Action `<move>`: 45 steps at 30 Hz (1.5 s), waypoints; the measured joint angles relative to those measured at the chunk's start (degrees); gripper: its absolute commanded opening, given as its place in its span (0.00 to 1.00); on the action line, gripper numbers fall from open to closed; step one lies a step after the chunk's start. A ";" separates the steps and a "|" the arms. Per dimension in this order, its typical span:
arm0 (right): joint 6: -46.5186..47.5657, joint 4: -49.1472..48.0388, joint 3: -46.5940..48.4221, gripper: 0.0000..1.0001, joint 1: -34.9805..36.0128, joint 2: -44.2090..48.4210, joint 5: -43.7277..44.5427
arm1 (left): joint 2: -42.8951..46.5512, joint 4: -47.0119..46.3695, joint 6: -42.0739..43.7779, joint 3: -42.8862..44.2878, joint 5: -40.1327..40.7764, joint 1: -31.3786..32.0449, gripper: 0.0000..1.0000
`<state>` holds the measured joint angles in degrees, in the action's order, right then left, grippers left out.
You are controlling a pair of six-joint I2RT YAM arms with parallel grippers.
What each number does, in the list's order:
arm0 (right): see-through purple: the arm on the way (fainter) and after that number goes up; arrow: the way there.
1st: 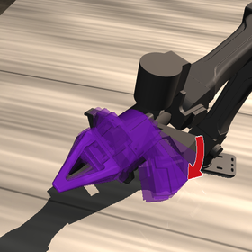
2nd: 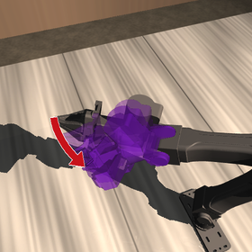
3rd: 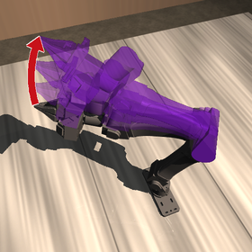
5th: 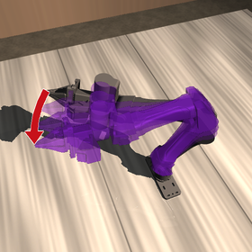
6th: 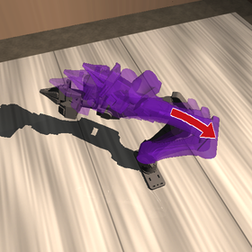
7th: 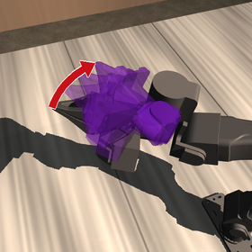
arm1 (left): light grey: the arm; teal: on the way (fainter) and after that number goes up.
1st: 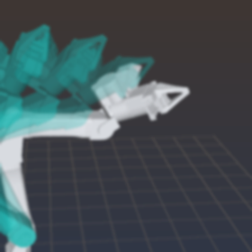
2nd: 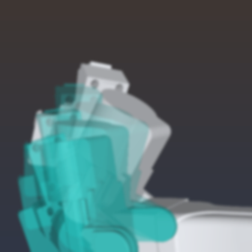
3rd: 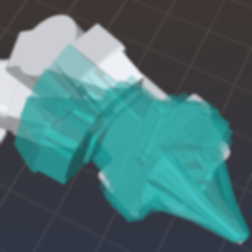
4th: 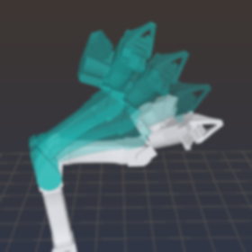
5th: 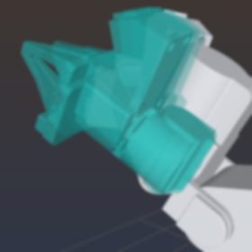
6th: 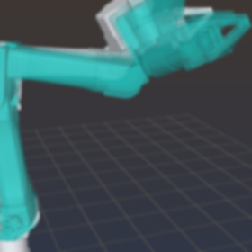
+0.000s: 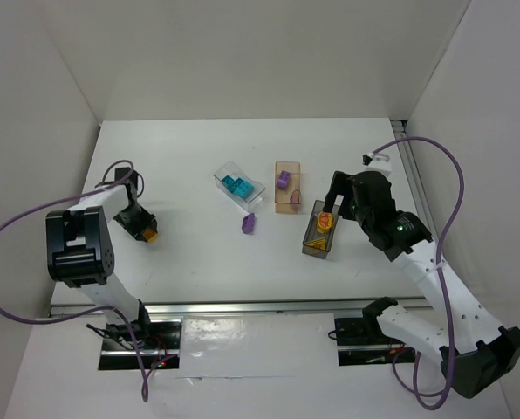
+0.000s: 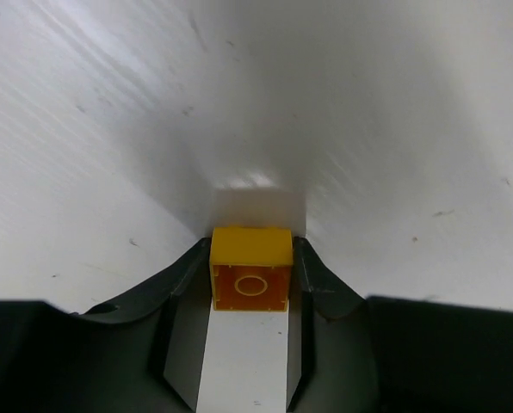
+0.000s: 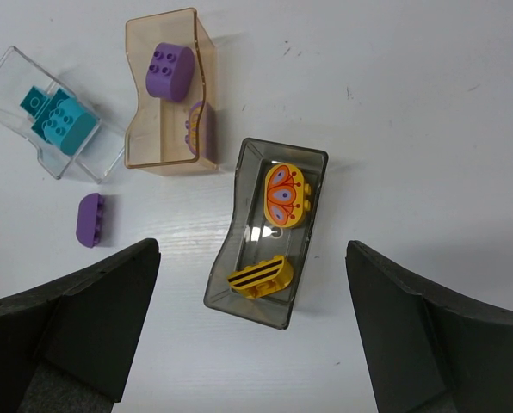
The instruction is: Sort the legos into containers by color
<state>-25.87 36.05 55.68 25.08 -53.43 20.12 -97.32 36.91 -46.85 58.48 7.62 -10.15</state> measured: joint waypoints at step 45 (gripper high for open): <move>-2.62 4.55 3.04 0.96 -0.55 8.31 11.34 | -30.97 1.05 1.86 58.14 -12.61 60.87 0.83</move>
<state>-28.49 40.60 58.72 24.53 -45.12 31.46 -128.29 37.95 -44.99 116.62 -4.99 50.72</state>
